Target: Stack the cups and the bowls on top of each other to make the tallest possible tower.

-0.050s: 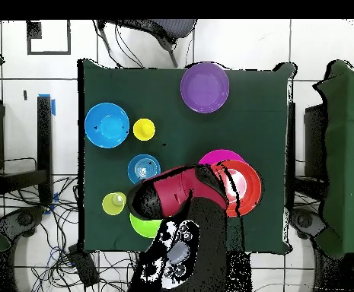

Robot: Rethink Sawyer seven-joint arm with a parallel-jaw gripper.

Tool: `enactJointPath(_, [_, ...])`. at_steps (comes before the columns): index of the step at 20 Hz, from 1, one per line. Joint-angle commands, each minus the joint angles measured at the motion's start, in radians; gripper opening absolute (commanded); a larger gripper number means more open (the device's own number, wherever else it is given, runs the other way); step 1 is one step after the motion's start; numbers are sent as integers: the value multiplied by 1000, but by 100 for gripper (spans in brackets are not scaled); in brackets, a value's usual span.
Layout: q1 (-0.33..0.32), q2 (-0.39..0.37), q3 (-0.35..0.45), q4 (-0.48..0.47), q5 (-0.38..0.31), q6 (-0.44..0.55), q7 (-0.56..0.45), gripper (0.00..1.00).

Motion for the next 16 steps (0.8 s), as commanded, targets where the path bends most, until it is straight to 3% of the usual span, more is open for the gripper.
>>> enactJointPath(1, [18, 53, 83, -50, -56, 68, -95, 100])
enactJointPath(7, [3, 49, 107, -52, -23, 71, -99, 100])
enactJointPath(16, [-22, 40, 142, -103, 36, 182, -145, 100])
